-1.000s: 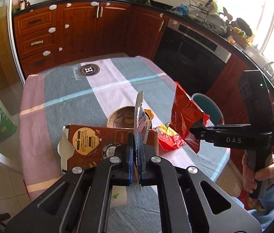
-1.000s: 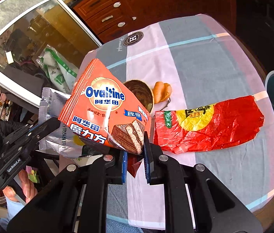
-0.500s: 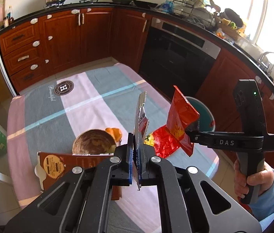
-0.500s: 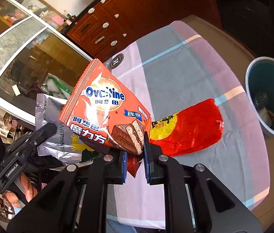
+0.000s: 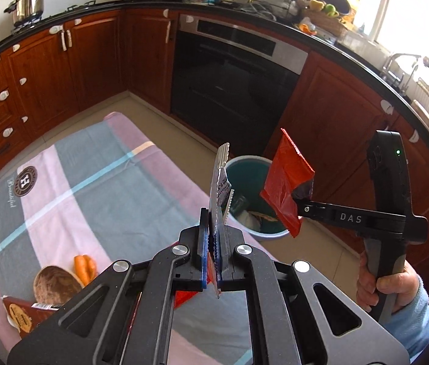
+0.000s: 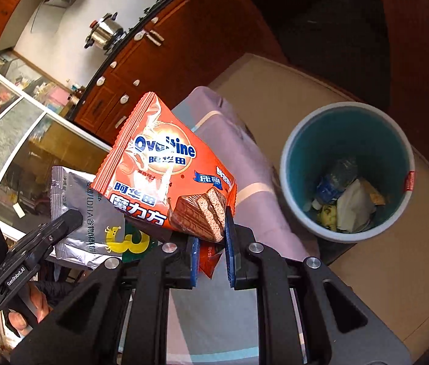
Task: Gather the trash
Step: 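Carry both packets over the teal bin, then open both tools to drop the packets into the bin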
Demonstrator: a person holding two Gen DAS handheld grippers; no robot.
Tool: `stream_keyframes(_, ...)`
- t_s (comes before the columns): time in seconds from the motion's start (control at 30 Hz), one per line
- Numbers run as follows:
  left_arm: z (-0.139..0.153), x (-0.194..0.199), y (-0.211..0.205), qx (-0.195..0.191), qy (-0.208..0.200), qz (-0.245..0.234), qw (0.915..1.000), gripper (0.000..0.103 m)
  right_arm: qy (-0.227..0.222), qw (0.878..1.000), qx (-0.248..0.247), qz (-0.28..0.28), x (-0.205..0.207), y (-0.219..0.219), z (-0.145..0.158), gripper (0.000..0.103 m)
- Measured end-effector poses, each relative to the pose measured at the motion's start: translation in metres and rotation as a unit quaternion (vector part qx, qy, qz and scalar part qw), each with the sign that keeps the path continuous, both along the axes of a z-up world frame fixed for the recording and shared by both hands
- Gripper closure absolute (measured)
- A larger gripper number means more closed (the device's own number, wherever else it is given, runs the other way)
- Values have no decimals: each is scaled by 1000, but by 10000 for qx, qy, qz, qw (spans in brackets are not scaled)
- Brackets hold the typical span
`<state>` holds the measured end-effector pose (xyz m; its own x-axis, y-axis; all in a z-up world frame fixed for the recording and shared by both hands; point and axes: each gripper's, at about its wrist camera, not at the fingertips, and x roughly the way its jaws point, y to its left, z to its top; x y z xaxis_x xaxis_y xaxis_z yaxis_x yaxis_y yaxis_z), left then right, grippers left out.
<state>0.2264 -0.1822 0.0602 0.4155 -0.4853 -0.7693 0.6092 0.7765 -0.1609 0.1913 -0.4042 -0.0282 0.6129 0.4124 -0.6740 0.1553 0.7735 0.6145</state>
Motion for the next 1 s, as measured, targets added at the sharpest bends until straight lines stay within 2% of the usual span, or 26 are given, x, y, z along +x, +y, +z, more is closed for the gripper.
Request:
stream_keyframes(0.23,-25,21,-89,3,289,-464,9985,99,380,9978,49,-538,-4,-67,-33,90)
stream_keyframes(0.4,-44,37,-130,16,478,-676,9966,99,635,9949,44,-788,2,-102,-53,90)
stream_keyframes(0.6,-71,53,-153,143,724,-814,9939,99,876,9925,55,-856,18,-122,-74,89)
stream_keyframes(0.83,-96,67,-163,247,900,-822,9922,99,1018,9912,11,-850,32,-125,-84,87)
stream_keyframes(0.87,-99,68,-163,261,905,-811,9922,98,1033,9911,-3,-843,33,-125,-85,84)
stream_keyframes(0.93,-101,71,-165,300,912,-773,9924,97,1041,9909,-22,-856,34,-122,-85,67)
stream_keyframes(0.97,-102,68,-161,300,909,-768,9924,95,1030,9908,-56,-882,35,-121,-84,48)
stream_keyframes(1.0,-103,69,-160,312,920,-749,9924,78,1019,9905,-106,-913,35,-121,-82,36)
